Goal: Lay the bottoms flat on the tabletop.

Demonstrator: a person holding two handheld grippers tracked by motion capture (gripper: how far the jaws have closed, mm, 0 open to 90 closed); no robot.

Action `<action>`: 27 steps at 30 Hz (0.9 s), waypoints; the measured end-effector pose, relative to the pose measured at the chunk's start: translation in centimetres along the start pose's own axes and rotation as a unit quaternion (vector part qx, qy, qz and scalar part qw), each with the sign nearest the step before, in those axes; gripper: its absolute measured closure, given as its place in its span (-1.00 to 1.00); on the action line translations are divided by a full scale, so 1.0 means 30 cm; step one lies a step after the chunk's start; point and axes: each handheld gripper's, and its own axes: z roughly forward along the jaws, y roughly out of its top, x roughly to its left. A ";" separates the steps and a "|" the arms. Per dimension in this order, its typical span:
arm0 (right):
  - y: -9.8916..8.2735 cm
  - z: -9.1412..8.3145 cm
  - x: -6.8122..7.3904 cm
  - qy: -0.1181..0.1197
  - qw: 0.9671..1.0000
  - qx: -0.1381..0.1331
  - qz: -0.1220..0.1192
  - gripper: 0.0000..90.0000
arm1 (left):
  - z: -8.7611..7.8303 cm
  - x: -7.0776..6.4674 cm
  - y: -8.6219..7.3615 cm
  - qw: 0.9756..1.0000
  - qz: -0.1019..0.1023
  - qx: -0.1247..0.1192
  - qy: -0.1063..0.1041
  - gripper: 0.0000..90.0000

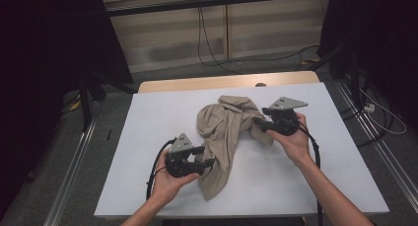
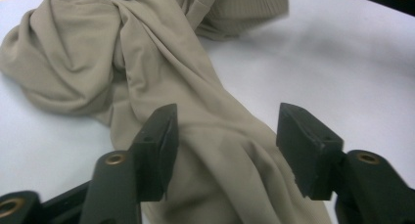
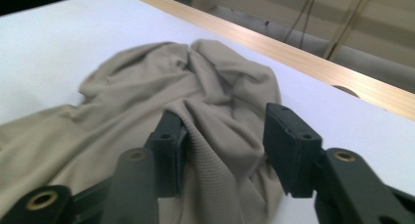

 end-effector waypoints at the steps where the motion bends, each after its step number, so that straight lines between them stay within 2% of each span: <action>1: 0.007 0.003 0.002 0.001 1.000 -0.002 0.001 0.09 | 0.021 0.009 0.012 1.000 0.001 -0.003 0.010 -0.10; 3: 0.020 0.015 0.003 0.006 1.000 -0.004 0.003 0.09 | 0.072 0.037 0.035 1.000 -0.002 0.005 0.018 -0.21; 5: 0.029 0.030 0.002 0.019 1.000 -0.010 0.008 0.13 | 0.126 0.065 0.049 0.999 0.005 0.012 0.042 -0.21; 7: 0.032 0.048 0.005 0.019 1.000 -0.006 0.007 0.14 | 0.183 0.097 0.059 0.998 -0.006 0.031 0.049 -0.23; 9: 0.035 0.067 0.007 0.023 1.000 -0.005 0.009 0.14 | 0.227 0.127 0.062 0.997 -0.009 0.030 0.072 -0.24; 10: 0.038 0.077 0.006 0.020 1.000 -0.003 0.010 0.14 | 0.246 0.139 0.063 0.997 -0.024 0.032 0.069 -0.23; 11: 0.042 0.087 0.003 0.018 1.000 -0.003 0.012 0.14 | 0.262 0.146 0.064 0.996 -0.038 0.032 0.067 -0.18; 12: 0.047 0.099 -0.002 0.017 1.000 -0.002 0.013 0.13 | 0.277 0.150 0.065 0.996 -0.041 0.032 0.071 -0.14; 13: 0.051 0.114 -0.007 0.014 1.000 0.001 0.014 0.11 | 0.288 0.155 0.065 0.996 -0.037 0.037 0.073 -0.12; 15: 0.054 0.150 -0.022 0.011 1.000 0.005 0.015 0.06 | 0.308 0.160 0.060 0.995 -0.034 0.053 0.074 0.11; 16: 0.053 0.170 -0.029 0.006 1.000 0.007 0.019 0.02 | 0.313 0.165 0.053 0.995 -0.031 0.061 0.068 0.39; 17: 0.049 0.190 -0.035 -0.002 1.000 0.006 0.020 -0.06 | 0.315 0.171 0.046 0.996 -0.039 0.069 0.049 0.77; 18: 0.045 0.212 -0.040 -0.010 1.000 0.010 0.019 -0.16 | 0.315 0.174 0.042 0.995 -0.044 0.072 0.051 0.93; 20: 0.048 0.259 -0.058 -0.022 0.999 0.031 0.024 -0.28 | 0.303 0.181 0.047 0.995 -0.049 0.073 0.045 0.97; 25: 0.057 0.349 -0.068 -0.029 0.998 0.057 0.029 -0.27 | 0.241 0.201 0.070 0.996 -0.068 0.039 0.044 0.97; 27: 0.049 0.371 -0.060 -0.024 0.998 0.057 0.032 -0.17 | 0.219 0.214 0.075 0.996 -0.075 0.027 0.046 0.98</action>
